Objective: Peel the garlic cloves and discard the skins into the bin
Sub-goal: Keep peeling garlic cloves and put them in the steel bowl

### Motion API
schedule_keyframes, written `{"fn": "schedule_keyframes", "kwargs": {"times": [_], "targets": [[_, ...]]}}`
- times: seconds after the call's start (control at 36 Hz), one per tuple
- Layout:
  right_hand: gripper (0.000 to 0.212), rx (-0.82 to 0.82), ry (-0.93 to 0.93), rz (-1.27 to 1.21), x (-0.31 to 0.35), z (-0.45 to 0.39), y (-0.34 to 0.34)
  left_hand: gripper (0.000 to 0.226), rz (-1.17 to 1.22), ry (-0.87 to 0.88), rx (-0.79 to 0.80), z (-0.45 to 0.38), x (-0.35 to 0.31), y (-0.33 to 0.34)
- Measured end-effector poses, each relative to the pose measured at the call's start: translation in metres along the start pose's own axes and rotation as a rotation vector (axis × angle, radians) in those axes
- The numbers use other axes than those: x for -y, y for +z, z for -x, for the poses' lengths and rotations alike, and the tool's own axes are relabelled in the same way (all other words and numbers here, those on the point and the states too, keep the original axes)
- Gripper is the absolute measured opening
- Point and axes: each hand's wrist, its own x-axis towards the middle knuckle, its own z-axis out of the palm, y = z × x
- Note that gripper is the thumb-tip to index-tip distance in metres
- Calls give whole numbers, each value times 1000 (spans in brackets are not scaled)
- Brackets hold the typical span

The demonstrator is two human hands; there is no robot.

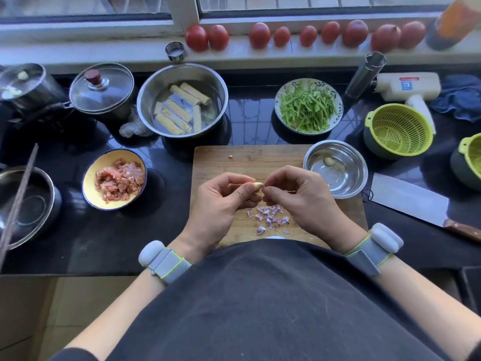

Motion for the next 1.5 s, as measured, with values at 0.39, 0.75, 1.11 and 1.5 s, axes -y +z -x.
{"fn": "schedule_keyframes", "kwargs": {"times": [0.39, 0.75, 1.11, 1.5], "targets": [[6, -25, -96, 119, -1, 3, 3, 10, -117, 96, 16, 2, -1, 0], [12, -8, 22, 15, 5, 1, 4, 16, 15, 12, -5, 2, -1, 2], [9, 39, 48, 170, 8, 0, 3, 8, -174, 68, -3, 0, 1, 0], [11, -35, 65, 148, 6, 5, 6, 14, -188, 94, -81, 1, -1, 3]]}}
